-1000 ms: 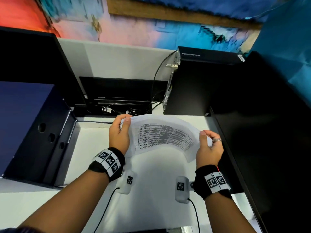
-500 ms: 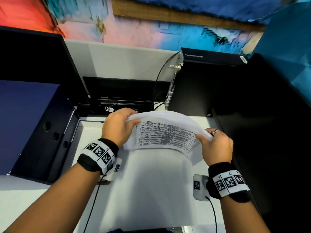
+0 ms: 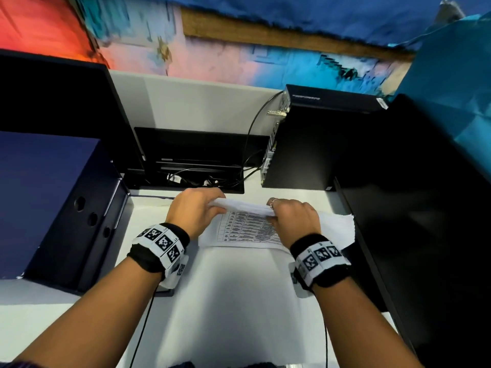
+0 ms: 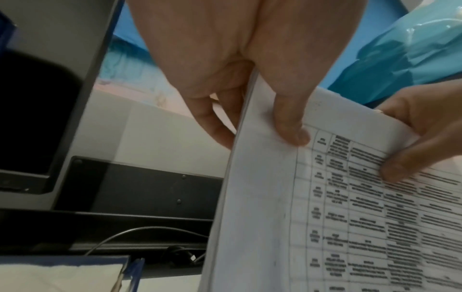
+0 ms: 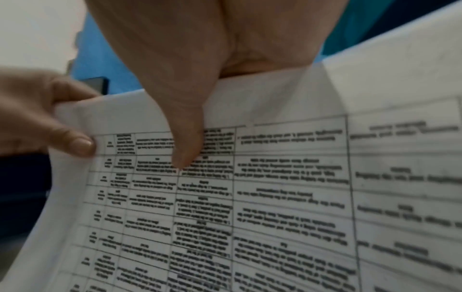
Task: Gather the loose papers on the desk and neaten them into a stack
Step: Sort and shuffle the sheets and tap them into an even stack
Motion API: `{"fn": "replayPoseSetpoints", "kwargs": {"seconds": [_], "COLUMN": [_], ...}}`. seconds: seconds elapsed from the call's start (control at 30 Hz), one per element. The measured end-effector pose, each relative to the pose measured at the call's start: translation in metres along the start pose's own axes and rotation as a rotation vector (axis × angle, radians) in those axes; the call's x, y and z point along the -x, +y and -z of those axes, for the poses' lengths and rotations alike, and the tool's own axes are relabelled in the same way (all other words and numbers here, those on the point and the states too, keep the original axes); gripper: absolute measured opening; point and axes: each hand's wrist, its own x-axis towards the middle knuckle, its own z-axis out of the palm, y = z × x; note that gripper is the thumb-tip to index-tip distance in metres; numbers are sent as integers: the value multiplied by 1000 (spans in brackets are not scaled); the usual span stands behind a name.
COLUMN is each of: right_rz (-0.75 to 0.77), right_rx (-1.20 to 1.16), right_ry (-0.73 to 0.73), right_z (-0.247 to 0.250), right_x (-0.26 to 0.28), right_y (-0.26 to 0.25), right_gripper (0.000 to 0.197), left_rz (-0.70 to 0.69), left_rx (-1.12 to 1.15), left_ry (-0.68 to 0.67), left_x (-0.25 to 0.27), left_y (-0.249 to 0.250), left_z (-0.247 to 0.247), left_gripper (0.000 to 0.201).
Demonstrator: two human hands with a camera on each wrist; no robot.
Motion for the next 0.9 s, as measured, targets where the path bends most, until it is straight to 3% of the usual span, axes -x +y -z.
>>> {"fn": "replayPoseSetpoints", "kwargs": {"seconds": [0.03,0.1,0.17,0.23,0.27,0.33,0.4,0.43,0.57,0.73,0.9], "right_rz": [-29,-133,-264,-310,-305,-333,-366,-373,-394,-604,-584], "right_rx": [-38,-153,-527,-995,-1152,-1339,-1440,-1460,-1377,-1448,-1497], "right_ry": [9,71,128,192,215,243,311,355,431,368,435], "right_z": [7,20,32,39,41,37,32,29,4,-41,-41], "right_x": [-1,-1,-1,2,3,3,4,5,18,37,38], "right_y": [0,9,23,31,31,29,24,23,20,15,26], "right_gripper": [21,23,18,17,21,30,32,32,20,28,32], "left_rz": [48,173,299,371,388,390,322,275,191,343,299], "left_rx": [90,329,425,604,796,1110,1018,940,842,886,842], "left_ry": [65,223,378,390,341,220,245,299,456,150,116], "left_x": [-1,-5,-8,-8,-10,-15,-23,-26,-21,2,7], "left_y": [-2,-7,-12,-5,3,23,41,47,47,34,39], "left_z": [3,9,8,5,4,5,9,9,-8,-41,-44], "left_gripper": [31,78,122,139,132,88,36,26,31,53,32]}}
